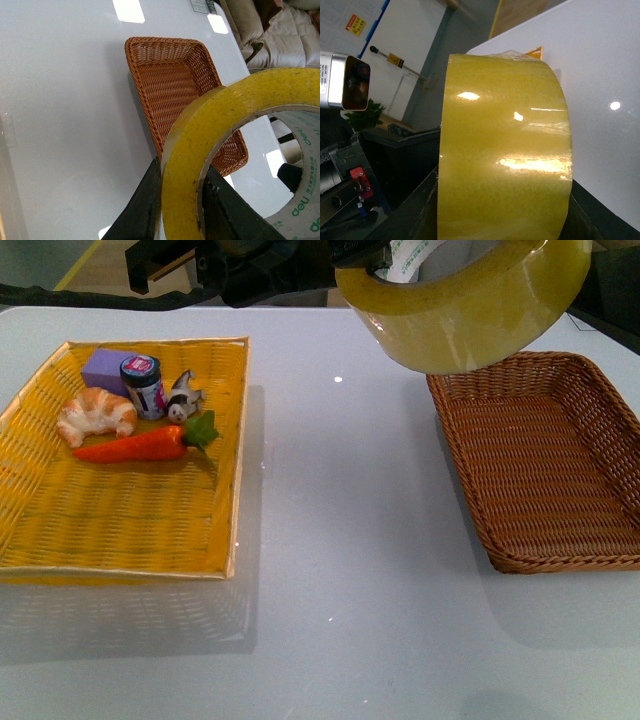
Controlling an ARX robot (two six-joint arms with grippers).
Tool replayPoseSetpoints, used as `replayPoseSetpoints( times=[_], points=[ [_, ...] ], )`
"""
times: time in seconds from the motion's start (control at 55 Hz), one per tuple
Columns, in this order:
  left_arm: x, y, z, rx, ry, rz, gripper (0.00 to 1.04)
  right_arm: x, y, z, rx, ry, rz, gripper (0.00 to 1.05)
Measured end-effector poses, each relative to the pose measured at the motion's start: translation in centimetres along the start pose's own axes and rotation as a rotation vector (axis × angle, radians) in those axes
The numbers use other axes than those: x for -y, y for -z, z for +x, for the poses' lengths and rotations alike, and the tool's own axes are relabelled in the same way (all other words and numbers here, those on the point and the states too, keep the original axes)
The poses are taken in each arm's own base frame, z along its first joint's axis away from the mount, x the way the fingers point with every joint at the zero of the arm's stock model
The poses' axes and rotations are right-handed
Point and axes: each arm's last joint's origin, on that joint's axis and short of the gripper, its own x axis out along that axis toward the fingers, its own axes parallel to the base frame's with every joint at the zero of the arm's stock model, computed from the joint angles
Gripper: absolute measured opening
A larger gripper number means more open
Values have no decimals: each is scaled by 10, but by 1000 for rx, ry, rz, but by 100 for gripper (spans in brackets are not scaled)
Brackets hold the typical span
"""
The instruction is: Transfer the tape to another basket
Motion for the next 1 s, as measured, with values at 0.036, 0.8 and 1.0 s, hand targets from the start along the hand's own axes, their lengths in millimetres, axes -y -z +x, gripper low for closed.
replayPoseSetpoints(
  times=[0.036,0.8,1.0],
  points=[
    [0,0,-1,1,0,0,15,0,0,0,2,0,2,48],
    [1,-25,-81,309,3,29,96,23,-11,-17,97,68,66,47],
    [-36,-5,-129,705,-477,264,64,35,-17,-20,136,88,77,47]
  ],
)
